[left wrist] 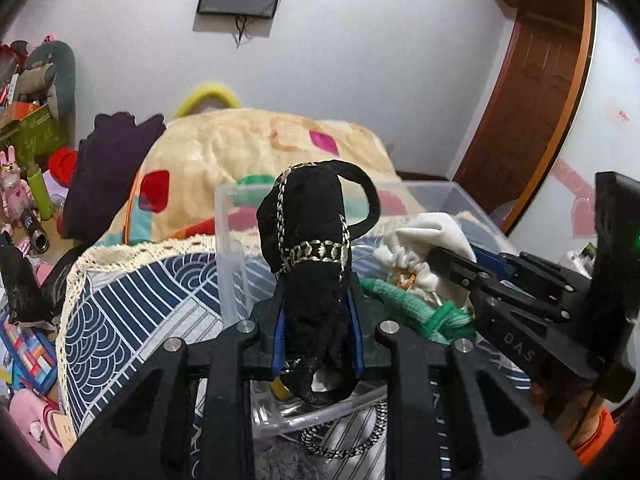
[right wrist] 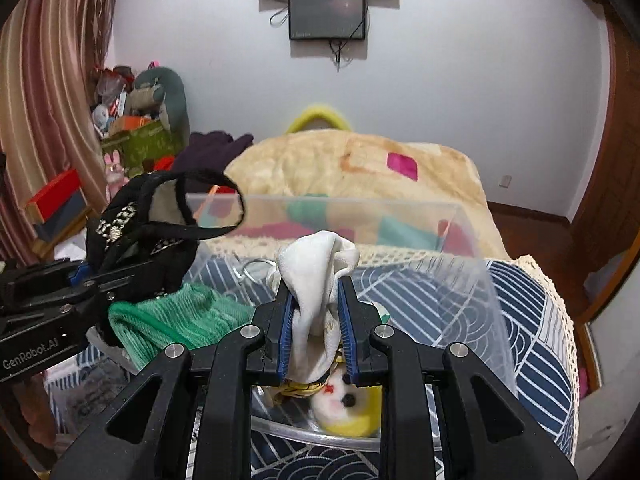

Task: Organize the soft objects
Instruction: 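Lower the black bag into the box with the left tool while the right tool drops the pouch in, then grasp the clear bag of grey items with the left tool while the right tool grasps the braided bracelet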

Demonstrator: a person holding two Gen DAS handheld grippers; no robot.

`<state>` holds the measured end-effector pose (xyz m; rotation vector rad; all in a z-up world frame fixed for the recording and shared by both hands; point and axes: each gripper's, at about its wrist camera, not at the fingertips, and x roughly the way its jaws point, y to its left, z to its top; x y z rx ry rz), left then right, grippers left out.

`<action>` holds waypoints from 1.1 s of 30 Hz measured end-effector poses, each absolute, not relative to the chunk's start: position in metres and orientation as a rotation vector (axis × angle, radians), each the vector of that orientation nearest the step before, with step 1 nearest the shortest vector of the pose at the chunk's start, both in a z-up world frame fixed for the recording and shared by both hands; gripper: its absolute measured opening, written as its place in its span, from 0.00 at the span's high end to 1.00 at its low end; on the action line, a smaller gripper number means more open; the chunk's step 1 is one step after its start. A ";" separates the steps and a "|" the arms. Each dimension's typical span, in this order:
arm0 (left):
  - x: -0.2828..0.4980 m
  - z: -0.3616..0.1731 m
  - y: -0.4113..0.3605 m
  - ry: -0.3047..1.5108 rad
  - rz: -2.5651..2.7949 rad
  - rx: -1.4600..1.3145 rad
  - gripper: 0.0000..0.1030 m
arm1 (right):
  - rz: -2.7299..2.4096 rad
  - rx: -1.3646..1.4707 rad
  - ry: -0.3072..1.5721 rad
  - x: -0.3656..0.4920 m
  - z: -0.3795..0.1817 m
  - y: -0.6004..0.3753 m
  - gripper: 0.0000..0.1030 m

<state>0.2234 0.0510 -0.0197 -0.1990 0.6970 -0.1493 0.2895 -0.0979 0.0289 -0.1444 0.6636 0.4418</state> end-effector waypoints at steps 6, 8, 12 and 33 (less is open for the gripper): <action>0.215 -0.020 0.046 0.686 -0.155 -0.163 0.59 | 0.457 -0.178 0.668 0.282 0.030 -0.101 0.75; 0.211 -0.019 0.044 0.681 -0.148 -0.144 0.56 | 0.455 -0.181 0.661 0.280 0.031 -0.103 0.71; 0.203 -0.017 0.044 0.675 -0.141 -0.139 0.52 | 0.455 -0.170 0.636 0.271 0.037 -0.111 0.67; 0.120 0.003 0.048 0.580 -0.129 -0.085 0.27 | 0.548 -0.133 0.510 0.206 0.058 -0.136 0.45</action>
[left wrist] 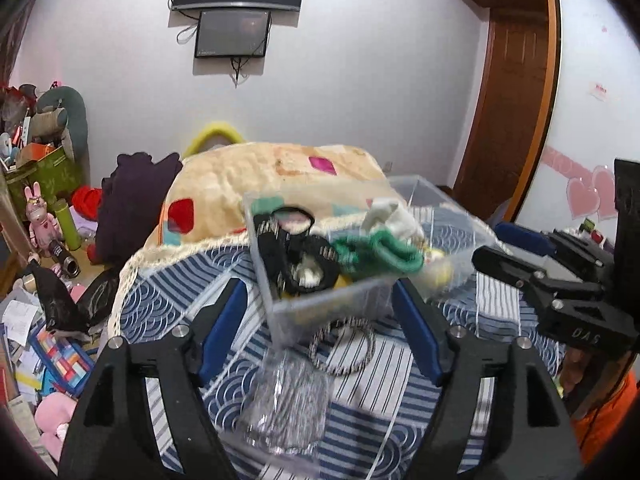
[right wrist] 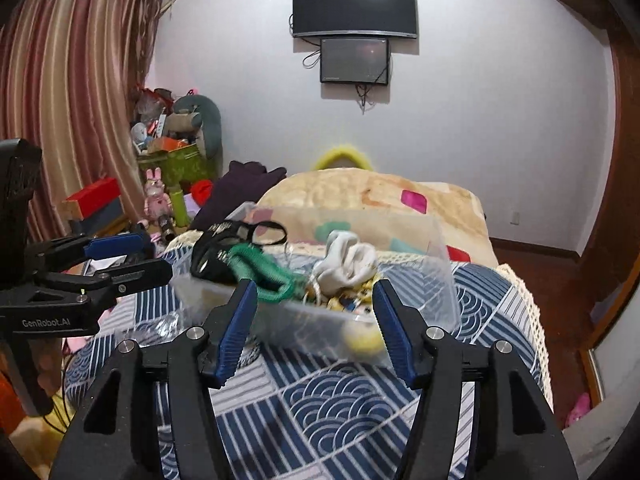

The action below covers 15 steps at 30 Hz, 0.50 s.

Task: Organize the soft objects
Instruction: 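Grasp the clear bag of grey items with the left tool while the right tool grasps the braided bracelet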

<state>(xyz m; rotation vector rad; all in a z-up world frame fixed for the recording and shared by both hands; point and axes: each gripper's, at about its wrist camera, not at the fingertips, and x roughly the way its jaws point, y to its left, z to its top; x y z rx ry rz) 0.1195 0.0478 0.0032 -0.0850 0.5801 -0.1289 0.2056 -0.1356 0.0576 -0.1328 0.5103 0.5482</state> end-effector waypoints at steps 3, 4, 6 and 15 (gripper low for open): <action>0.117 -0.014 0.049 0.633 -0.122 -0.070 0.27 | 0.565 -0.128 0.535 0.204 0.049 -0.133 0.45; 0.118 -0.023 0.050 0.660 -0.119 -0.073 0.27 | 0.570 -0.125 0.544 0.204 0.045 -0.132 0.45; 0.119 -0.036 0.053 0.702 -0.118 -0.086 0.27 | 0.585 -0.117 0.574 0.203 0.036 -0.131 0.45; 0.124 -0.084 0.059 0.822 -0.124 -0.133 0.27 | 0.636 -0.145 0.694 0.203 -0.004 -0.106 0.45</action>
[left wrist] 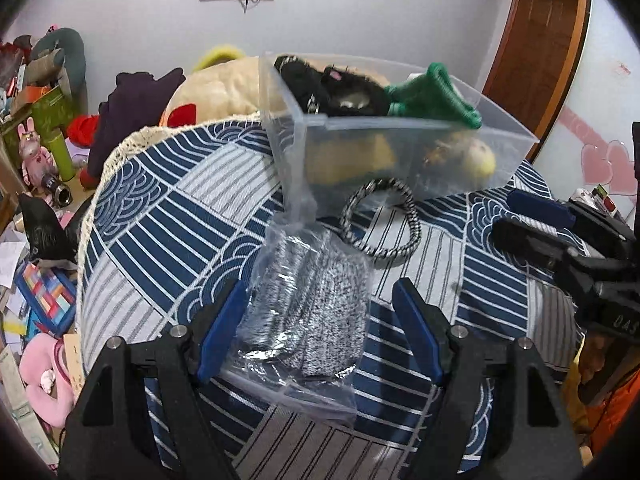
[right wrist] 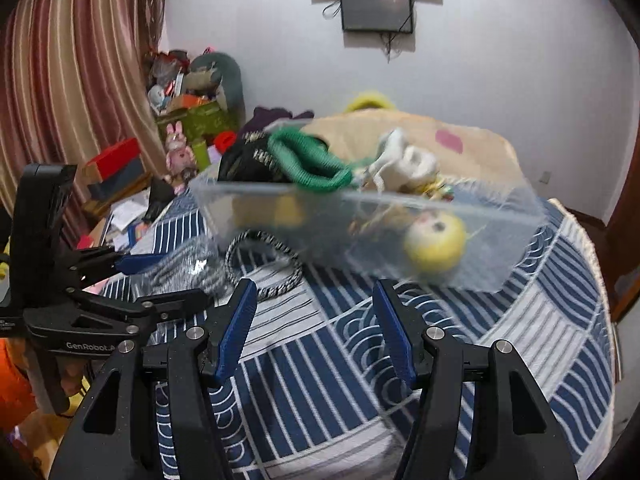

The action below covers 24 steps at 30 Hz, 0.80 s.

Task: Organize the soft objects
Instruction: 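Grasp the clear bag of grey items with the left tool while the right tool grasps the braided bracelet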

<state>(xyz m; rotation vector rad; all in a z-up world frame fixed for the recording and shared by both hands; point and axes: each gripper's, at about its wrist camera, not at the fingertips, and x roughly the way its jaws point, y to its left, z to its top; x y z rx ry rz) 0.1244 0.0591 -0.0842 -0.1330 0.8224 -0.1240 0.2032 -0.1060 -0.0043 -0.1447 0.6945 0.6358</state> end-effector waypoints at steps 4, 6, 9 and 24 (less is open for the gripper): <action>0.123 -0.093 0.062 0.813 -0.121 -0.147 0.29 | 0.654 -0.150 0.731 0.206 -0.013 -0.093 0.45; 0.121 -0.094 0.060 0.806 -0.114 -0.132 0.38 | 0.654 -0.140 0.755 0.210 -0.016 -0.088 0.45; 0.117 -0.095 0.061 0.798 -0.106 -0.118 0.50 | 0.665 -0.118 0.779 0.214 -0.019 -0.083 0.45; 0.106 -0.092 0.064 0.783 -0.172 -0.150 0.67 | 0.715 -0.222 0.854 0.222 -0.027 -0.054 0.43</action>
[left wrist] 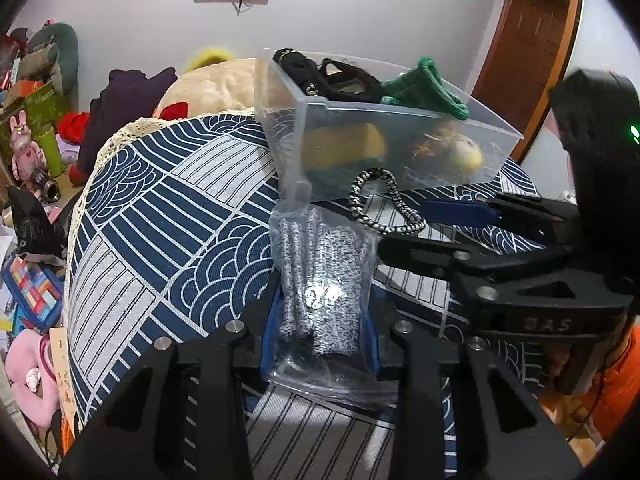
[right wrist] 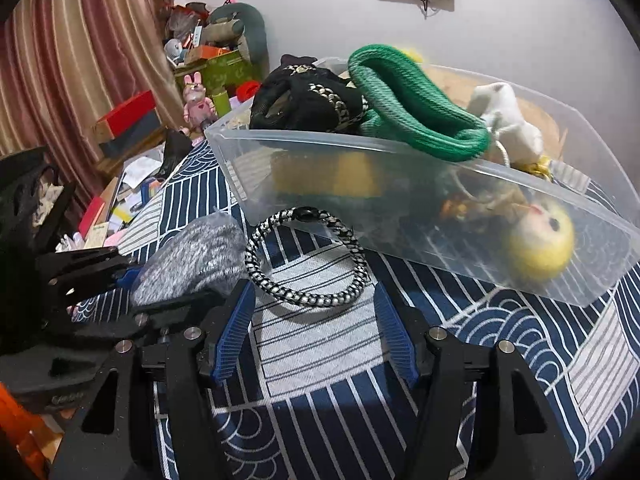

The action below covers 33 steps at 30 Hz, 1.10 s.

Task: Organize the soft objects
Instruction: 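Grasp the clear bag of grey items with the left tool while the right tool grasps the braided bracelet, then place the clear bag into the box with the left tool while the right tool drops the bracelet in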

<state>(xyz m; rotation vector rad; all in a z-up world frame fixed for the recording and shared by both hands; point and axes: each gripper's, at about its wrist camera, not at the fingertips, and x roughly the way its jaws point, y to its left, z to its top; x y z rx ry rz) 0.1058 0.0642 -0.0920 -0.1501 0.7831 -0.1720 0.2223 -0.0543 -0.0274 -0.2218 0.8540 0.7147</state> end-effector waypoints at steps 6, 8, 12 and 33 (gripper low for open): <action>0.100 -0.092 0.057 0.769 -0.157 -0.090 0.67 | 0.739 -0.239 0.847 0.222 -0.027 -0.051 0.56; 0.100 -0.092 0.056 0.766 -0.153 -0.083 0.67 | 0.744 -0.251 0.840 0.220 -0.027 -0.049 0.72; 0.098 -0.091 0.058 0.762 -0.142 -0.080 0.67 | 0.742 -0.256 0.837 0.219 -0.028 -0.049 0.92; 0.084 -0.046 0.050 0.634 -0.128 -0.050 0.67 | 0.775 -0.126 0.756 0.200 0.003 -0.093 0.67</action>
